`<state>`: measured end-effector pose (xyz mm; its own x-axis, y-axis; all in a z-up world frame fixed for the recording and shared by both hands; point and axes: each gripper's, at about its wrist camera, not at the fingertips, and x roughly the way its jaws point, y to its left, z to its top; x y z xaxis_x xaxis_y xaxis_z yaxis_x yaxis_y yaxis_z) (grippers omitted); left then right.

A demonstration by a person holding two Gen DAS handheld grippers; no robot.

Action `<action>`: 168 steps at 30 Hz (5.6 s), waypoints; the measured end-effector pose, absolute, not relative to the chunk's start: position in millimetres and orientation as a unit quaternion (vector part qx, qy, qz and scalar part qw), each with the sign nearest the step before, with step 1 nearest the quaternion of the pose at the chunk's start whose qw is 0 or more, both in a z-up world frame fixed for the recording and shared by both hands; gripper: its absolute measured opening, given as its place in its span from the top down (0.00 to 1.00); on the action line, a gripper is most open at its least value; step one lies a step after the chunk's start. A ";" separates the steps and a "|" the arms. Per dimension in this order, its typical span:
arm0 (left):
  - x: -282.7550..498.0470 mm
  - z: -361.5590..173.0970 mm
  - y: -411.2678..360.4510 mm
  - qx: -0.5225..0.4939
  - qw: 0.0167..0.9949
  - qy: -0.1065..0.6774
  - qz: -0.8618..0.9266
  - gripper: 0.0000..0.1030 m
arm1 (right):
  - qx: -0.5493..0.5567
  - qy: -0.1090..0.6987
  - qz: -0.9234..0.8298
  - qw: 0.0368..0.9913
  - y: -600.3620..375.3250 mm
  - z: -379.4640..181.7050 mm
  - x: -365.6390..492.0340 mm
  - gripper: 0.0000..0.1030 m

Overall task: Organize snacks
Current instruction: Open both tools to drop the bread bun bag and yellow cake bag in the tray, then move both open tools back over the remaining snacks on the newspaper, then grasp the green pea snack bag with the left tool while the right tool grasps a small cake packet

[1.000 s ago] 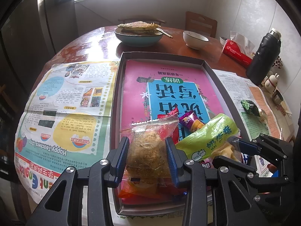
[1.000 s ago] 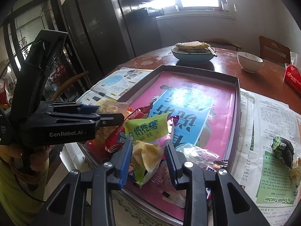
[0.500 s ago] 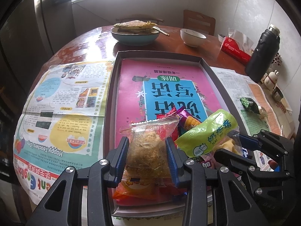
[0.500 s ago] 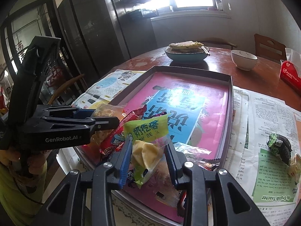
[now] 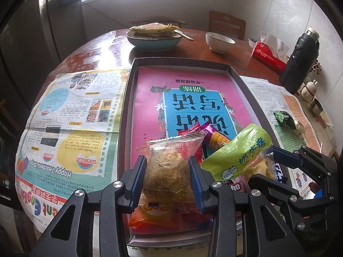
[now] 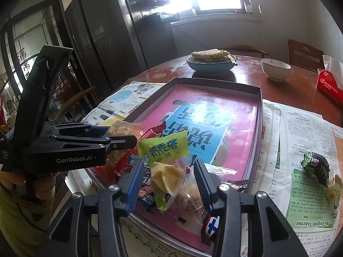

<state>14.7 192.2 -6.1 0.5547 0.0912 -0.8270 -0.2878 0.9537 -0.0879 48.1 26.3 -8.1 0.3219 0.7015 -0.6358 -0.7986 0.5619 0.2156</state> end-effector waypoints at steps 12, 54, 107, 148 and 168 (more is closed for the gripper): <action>13.7 -5.6 193.0 -0.105 0.875 0.459 0.111 0.55 | -0.074 0.348 0.459 0.814 22.3 -4.9 45.5 0.48; -12.8 52.9 160.1 -0.092 0.910 0.388 0.115 0.31 | -0.058 0.306 0.441 0.842 -6.1 26.3 37.7 0.36; 87.2 72.3 52.0 -0.074 0.911 0.406 -0.007 0.31 | 0.053 0.270 0.302 0.913 -159.2 57.1 106.9 0.25; 209.6 -19.6 -23.5 -0.052 0.846 0.529 -0.043 0.31 | 0.032 0.400 0.214 0.891 -173.7 -37.0 174.9 0.32; 227.4 -38.7 -43.8 -0.033 0.839 0.542 -0.048 0.31 | 0.015 0.400 0.214 0.891 -183.0 -44.7 178.6 0.56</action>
